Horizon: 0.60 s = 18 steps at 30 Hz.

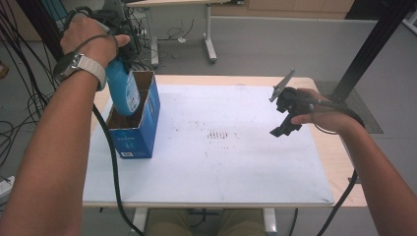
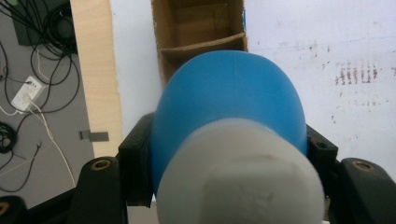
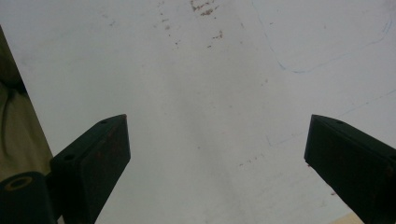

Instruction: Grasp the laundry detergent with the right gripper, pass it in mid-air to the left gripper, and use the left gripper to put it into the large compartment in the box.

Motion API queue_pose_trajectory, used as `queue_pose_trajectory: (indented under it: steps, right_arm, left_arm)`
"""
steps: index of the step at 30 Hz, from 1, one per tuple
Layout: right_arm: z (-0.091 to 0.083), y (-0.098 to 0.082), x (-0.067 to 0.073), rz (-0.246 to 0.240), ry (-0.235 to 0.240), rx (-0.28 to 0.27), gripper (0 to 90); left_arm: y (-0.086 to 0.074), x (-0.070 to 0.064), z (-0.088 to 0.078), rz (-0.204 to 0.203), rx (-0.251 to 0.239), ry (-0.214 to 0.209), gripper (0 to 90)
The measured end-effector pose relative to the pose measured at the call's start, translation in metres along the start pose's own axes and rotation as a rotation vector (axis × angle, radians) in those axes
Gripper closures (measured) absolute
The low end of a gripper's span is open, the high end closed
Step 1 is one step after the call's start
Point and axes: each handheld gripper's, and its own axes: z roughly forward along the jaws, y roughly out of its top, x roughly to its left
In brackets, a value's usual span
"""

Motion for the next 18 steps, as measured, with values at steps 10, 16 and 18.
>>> queue_pose_trajectory:
  steps: [10, 16, 18]
  right_arm:
    - [0.003, -0.002, 0.0, 0.005, 0.005, 0.0, 6.8]
    - [0.003, -0.004, 0.0, 0.008, 0.006, 0.004, 6.8]
    - [0.004, -0.005, 0.0, 0.01, 0.004, 0.0, 6.8]
  left_arm:
    - [0.001, 0.0, 0.022, 0.004, 0.002, -0.004, 37.5]
    - [0.002, 0.001, 0.03, 0.006, 0.004, 0.001, 37.5]
    - [0.001, 0.002, 0.032, 0.004, 0.001, 0.0, 37.6]
